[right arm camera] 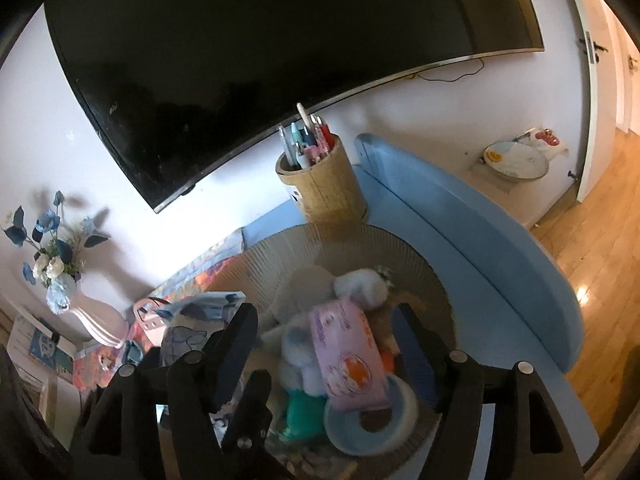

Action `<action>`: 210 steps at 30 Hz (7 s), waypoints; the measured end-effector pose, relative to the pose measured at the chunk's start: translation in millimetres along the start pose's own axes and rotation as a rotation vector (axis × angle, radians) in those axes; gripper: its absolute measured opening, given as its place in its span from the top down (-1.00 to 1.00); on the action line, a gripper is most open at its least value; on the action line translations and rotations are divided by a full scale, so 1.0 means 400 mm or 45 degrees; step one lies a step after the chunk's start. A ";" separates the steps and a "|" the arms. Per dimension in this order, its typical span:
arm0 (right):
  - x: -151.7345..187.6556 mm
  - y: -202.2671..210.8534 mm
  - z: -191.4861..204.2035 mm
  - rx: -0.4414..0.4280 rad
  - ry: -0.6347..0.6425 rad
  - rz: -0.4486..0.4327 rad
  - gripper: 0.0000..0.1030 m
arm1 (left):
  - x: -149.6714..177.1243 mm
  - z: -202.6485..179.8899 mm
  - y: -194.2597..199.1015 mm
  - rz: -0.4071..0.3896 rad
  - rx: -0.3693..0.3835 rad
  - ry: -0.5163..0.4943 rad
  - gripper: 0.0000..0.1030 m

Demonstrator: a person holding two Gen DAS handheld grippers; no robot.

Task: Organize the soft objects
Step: 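Open both grippers to release the bag and wipes pack onto the tray, then move both grippers back over the bed, then grasp the white sock with the left gripper while the right grasps the teal cloth, then carry the white sock and teal cloth with both grippers to the woven tray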

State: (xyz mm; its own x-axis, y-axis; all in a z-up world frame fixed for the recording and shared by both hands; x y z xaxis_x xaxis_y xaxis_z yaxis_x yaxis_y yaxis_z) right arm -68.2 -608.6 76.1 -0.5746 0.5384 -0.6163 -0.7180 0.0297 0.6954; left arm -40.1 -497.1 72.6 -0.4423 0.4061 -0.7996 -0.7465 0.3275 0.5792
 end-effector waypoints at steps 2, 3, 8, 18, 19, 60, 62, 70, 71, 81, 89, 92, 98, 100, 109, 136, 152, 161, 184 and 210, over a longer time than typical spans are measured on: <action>0.012 0.023 -0.016 0.000 -0.025 -0.002 -0.32 | 0.008 -0.011 0.032 -0.024 0.028 -0.012 -0.65; 0.020 0.045 -0.029 -0.011 -0.047 -0.014 -0.32 | 0.009 -0.017 0.047 -0.031 0.045 -0.017 -0.65; 0.039 0.151 -0.070 -0.012 -0.100 -0.109 -0.48 | 0.002 -0.054 0.108 -0.092 0.047 -0.083 -0.79; 0.099 0.303 -0.062 -0.033 -0.098 -0.190 -0.48 | 0.047 -0.030 0.223 0.017 0.344 -0.044 -0.80; 0.113 0.318 -0.056 -0.052 -0.092 -0.197 -0.49 | 0.068 -0.019 0.238 0.082 0.426 -0.025 -0.80; 0.646 -0.240 0.876 -0.092 0.852 0.268 -0.87 | 0.579 1.000 0.110 0.371 -0.284 0.562 -0.87; 0.647 -0.261 0.870 -0.083 0.846 0.320 -0.87 | 0.574 0.988 0.113 0.359 -0.280 0.539 -0.87; 0.645 -0.292 0.866 -0.042 0.823 0.376 -1.00 | 0.577 1.009 0.122 0.324 -0.241 0.586 -0.87; 0.645 -0.294 0.866 -0.042 0.824 0.376 -1.00 | 0.577 1.009 0.121 0.324 -0.239 0.586 -0.87; 0.644 -0.296 0.865 -0.040 0.820 0.384 -1.00 | 0.581 1.014 0.113 0.362 -0.206 0.605 -0.87; 0.625 -0.319 0.888 0.020 0.833 0.642 -1.00 | 0.534 1.044 0.172 0.528 0.040 0.599 -0.87; 0.577 -0.352 0.928 -0.003 0.790 0.821 -1.00 | 0.445 1.104 0.210 0.380 0.038 0.593 -0.87; 0.422 -0.424 1.050 -0.027 0.771 0.422 -0.99 | 0.349 1.265 0.032 0.281 -0.108 0.642 -0.86; 0.405 -0.478 1.075 -0.019 0.779 0.380 -0.86 | 0.360 1.293 -0.051 0.312 -0.114 0.652 -0.85; 0.393 -0.619 1.098 -0.106 0.754 0.328 -0.65 | 0.399 1.300 -0.223 0.338 -0.056 0.697 -0.53; 0.562 -0.179 0.908 -0.375 0.779 0.325 0.76 | 0.574 0.992 0.198 0.283 0.226 0.630 0.62; 0.707 -0.142 0.770 -0.342 0.625 0.378 -0.36 | 0.663 0.959 0.195 0.306 0.392 0.740 0.58; 0.756 -0.172 0.850 -0.135 0.823 0.279 -0.60 | 0.656 0.939 0.197 0.308 0.307 0.698 0.29; 0.727 -0.151 0.789 -0.184 0.693 0.214 0.26 | 0.636 0.912 0.206 0.369 0.129 0.603 -0.41; 0.564 0.143 0.445 -0.262 0.483 0.067 0.73 | 0.446 0.546 0.303 0.186 0.642 0.287 0.56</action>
State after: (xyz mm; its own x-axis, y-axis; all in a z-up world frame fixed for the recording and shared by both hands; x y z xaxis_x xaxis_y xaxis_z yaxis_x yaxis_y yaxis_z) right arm -169.0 -335.5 42.4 -0.6888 0.1858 -0.7007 -0.7249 -0.1788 0.6652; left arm -100.8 -198.6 34.6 -0.6596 0.3041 -0.6874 -0.3643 0.6706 0.6462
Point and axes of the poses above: each gripper's, at about its wrist camera, not at the fingertips, and y roughly against the way its jaws point, z to its left, x to its underside, the point moved 1 cm from there along -y, roughly the way its jaws point, and after that the axes turned 1 degree about y, right-handed, at the moved point
